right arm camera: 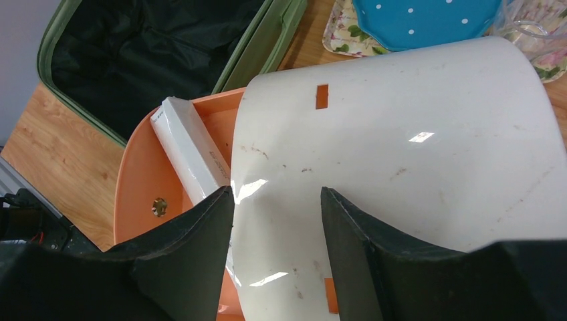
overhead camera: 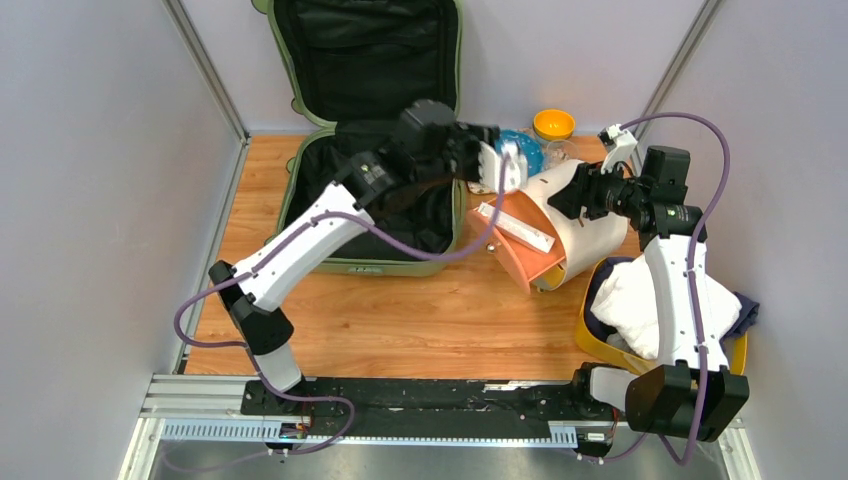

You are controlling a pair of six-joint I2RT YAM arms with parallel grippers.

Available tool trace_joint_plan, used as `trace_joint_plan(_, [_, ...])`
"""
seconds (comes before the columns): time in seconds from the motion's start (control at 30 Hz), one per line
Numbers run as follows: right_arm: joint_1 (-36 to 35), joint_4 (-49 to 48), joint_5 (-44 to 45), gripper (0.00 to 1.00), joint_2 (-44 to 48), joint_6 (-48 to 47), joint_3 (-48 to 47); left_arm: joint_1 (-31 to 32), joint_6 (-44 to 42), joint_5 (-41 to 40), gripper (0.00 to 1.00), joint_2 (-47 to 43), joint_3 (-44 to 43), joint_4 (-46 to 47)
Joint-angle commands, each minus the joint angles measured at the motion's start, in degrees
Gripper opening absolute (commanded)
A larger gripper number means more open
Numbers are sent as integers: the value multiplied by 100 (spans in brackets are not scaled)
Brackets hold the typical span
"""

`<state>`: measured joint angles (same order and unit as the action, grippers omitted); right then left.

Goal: Open, take out, and arrange the luggage

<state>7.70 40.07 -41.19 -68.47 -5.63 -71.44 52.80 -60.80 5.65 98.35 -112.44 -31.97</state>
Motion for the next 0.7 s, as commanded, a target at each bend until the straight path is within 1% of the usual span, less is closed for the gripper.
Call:
trace_joint_plan(0.0, [12, 282, 32, 58, -70, -17, 69, -778, 3075, 331, 53, 229, -761, -459])
trace_joint_plan(0.03, [12, 290, 32, 58, -62, -52, 69, -1049, 3448, 506, 52, 229, -692, -494])
trace_joint_plan(0.1, [12, 317, 23, 58, -44, -79, 51, -1262, 4229, 805, 48, 238, -630, -573])
trace_joint_plan(0.2, [12, 369, 6, 58, -35, -114, 34, -1298, 4496, 920, 44, 168, -262, -574])
trace_joint_plan(0.23, [12, 422, -3, 58, -35, -140, 16, -1315, 4602, 1138, 43, 159, -139, -574])
trace_joint_plan(0.3, [12, 466, 6, 58, -35, -193, -19, -1421, 4935, 1341, 39, 237, -111, -635])
trace_joint_plan(0.47, [12, 554, 67, 58, 9, -219, -28, -1500, 5314, 1737, 25, 492, -67, -838])
trace_joint_plan(0.53, [12, 580, 93, 58, 26, -237, -28, -1500, 5376, 1965, 23, 598, -41, -881])
trace_joint_plan(0.67, [12, 615, 129, 58, 44, -228, -37, -1500, 5482, 2159, 18, 782, 38, -820])
